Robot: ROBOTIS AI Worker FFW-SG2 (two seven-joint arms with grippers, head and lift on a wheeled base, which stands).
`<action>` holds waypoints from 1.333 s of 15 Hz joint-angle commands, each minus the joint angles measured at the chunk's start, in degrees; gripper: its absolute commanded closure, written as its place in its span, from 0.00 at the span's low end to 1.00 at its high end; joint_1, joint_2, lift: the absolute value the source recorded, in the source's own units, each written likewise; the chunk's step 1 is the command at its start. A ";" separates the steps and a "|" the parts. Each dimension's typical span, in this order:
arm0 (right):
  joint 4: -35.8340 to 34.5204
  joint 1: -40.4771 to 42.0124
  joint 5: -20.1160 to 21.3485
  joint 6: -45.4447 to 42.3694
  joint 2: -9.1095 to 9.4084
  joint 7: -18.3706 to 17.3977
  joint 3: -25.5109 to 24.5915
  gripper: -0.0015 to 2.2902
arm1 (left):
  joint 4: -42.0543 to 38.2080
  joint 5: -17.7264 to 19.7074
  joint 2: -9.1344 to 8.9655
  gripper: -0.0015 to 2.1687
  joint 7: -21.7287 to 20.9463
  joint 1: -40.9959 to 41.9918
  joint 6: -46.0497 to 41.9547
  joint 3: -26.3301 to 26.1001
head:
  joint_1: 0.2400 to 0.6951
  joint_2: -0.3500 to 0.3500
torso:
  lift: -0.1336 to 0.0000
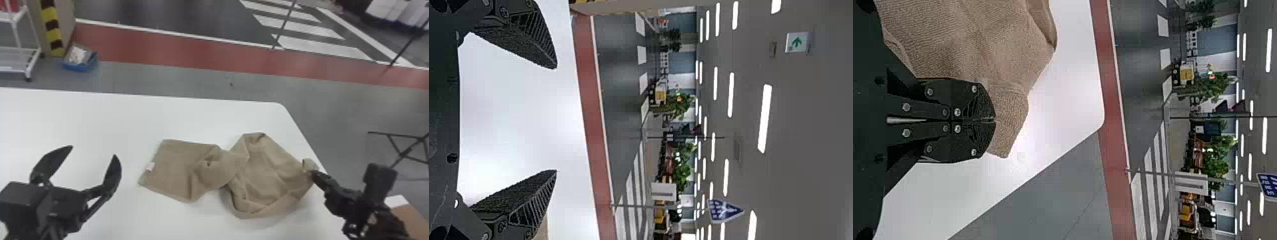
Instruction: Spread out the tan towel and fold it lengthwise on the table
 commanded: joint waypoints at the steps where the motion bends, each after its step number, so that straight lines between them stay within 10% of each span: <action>1: -0.74 2.37 -0.25 -3.87 1.08 0.02 -0.45 0.61 | 0.70 0.79 0.78 0.07 -1.16 -1.58 3.83 -1.54 | 1.00 0.00 | 0.07; 20: 0.76 3.69 -0.07 -14.06 2.49 0.81 0.34 0.61 | 10.98 8.88 -1.86 0.15 -7.22 -9.67 13.50 -6.55 | 1.00 0.00 | 0.07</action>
